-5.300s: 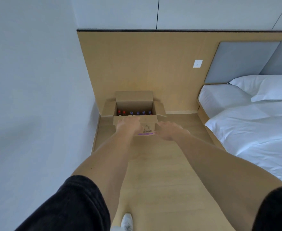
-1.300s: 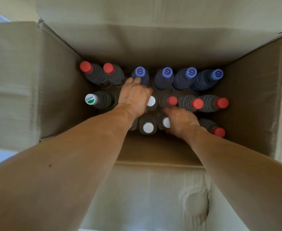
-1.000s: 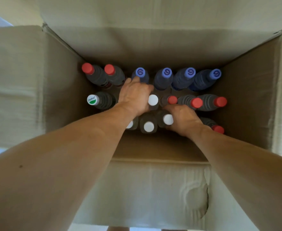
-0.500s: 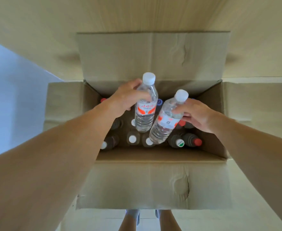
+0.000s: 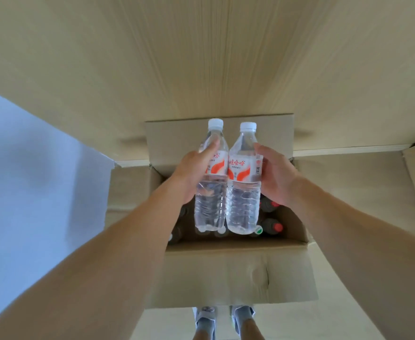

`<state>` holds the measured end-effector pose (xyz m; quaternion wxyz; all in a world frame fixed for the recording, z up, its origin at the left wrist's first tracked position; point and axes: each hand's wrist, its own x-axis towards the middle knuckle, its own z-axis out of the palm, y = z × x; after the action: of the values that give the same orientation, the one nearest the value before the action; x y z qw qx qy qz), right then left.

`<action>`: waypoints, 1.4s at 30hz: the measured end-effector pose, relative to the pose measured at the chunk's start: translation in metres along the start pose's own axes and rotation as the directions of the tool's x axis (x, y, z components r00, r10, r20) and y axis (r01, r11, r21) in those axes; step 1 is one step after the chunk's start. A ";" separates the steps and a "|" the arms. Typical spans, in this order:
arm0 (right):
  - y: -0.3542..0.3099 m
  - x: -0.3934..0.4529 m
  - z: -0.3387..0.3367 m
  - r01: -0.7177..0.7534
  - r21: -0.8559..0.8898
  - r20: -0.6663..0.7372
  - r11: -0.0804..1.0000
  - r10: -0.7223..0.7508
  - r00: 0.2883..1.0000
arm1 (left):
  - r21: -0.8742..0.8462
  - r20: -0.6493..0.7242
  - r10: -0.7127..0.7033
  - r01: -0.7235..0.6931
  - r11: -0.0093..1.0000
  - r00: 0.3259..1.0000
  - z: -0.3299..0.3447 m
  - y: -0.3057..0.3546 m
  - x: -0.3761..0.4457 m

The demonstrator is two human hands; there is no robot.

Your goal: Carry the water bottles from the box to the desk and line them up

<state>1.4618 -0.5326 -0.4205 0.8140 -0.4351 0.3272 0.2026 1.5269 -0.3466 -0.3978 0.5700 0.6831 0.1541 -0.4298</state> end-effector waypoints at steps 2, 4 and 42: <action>-0.010 -0.016 0.008 0.016 0.014 -0.011 1.000 -0.016 1.000 | -0.041 0.059 0.012 -0.010 0.999 0.998 0.003 0.009 -0.020; -0.020 -0.032 0.015 0.026 -0.003 -0.027 1.000 -0.026 0.999 | -0.085 0.117 0.014 -0.004 0.996 0.993 0.004 0.019 -0.041; -0.089 -0.307 0.021 0.188 0.057 -0.199 0.981 -0.173 0.965 | 0.012 0.538 0.053 -0.070 0.997 0.841 0.104 0.123 -0.234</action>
<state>1.3077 -0.5766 -0.1428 0.8093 -0.4497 0.3711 0.0720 1.4340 -0.4128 -0.1378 0.5932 0.5490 -0.0402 -0.5875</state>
